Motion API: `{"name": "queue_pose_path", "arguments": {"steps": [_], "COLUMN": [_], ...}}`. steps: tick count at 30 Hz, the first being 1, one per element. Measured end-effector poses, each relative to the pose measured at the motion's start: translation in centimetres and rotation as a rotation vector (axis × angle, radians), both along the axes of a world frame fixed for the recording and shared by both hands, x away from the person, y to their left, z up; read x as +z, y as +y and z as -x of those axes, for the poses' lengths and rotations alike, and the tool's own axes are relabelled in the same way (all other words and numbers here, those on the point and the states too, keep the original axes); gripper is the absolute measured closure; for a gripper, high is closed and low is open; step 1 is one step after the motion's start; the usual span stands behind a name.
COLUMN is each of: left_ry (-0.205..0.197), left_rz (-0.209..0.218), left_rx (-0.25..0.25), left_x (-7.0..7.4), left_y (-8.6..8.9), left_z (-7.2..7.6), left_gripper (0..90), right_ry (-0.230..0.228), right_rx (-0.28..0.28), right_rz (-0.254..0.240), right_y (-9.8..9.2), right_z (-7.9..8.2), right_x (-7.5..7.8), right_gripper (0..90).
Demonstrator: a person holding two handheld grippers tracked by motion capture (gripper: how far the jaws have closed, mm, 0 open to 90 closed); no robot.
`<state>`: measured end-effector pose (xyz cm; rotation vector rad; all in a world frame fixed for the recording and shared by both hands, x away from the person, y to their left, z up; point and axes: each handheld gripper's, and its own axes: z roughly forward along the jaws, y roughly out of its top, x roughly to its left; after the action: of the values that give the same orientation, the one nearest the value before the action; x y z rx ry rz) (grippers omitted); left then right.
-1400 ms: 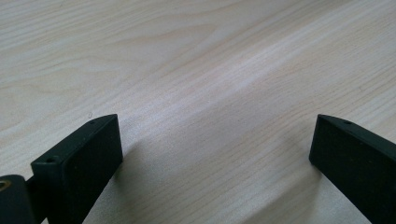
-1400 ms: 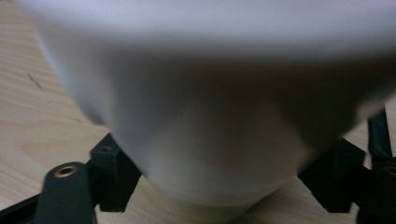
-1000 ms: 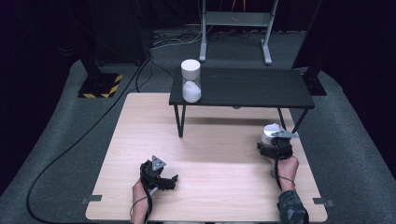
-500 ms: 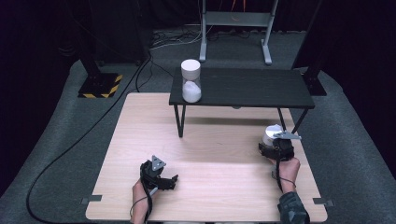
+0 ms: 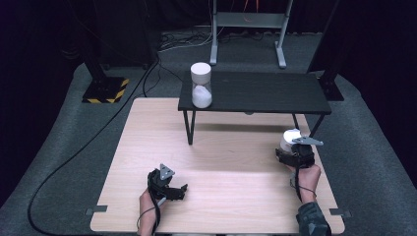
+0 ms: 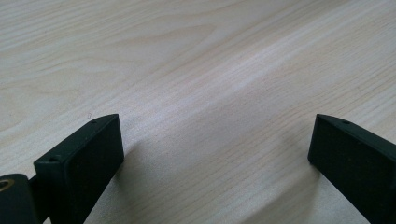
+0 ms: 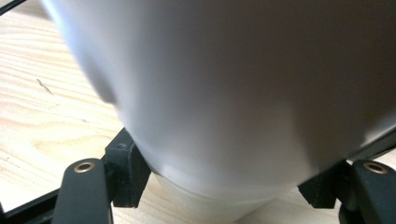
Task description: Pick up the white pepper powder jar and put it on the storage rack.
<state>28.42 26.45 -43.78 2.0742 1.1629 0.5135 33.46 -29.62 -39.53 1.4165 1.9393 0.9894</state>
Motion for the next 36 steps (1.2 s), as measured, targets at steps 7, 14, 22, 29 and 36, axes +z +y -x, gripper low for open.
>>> {"name": "queue_pose_path", "arguments": {"steps": [7,14,22,29,36], "left_ry": [0.000,0.001,-0.003,-0.003,-0.003], "left_rz": [0.002,0.002,0.000,0.000,0.001], "left_rx": [-0.001,-0.001,-0.001,-0.001,0.000], "left_x": [0.0,0.0,0.0,0.0,0.0], "left_y": [0.0,0.0,0.0,0.0,0.0], "left_z": [0.0,0.0,0.1,0.1,0.1], "left_gripper": [3.9,3.9,3.8,3.8,3.9], "right_ry": [0.000,-0.017,-0.023,-0.037,-0.051], "right_rx": [-0.013,-0.027,-0.038,-0.041,-0.034], "right_rz": [0.005,0.016,0.021,0.031,0.050], "right_y": [-0.6,-1.3,-1.9,-2.5,-2.7], "right_z": [0.2,0.8,1.2,1.6,1.9], "right_x": [0.7,1.6,3.2,4.7,6.4], "right_gripper": [30.0,30.0,30.0,30.0,30.0]}}
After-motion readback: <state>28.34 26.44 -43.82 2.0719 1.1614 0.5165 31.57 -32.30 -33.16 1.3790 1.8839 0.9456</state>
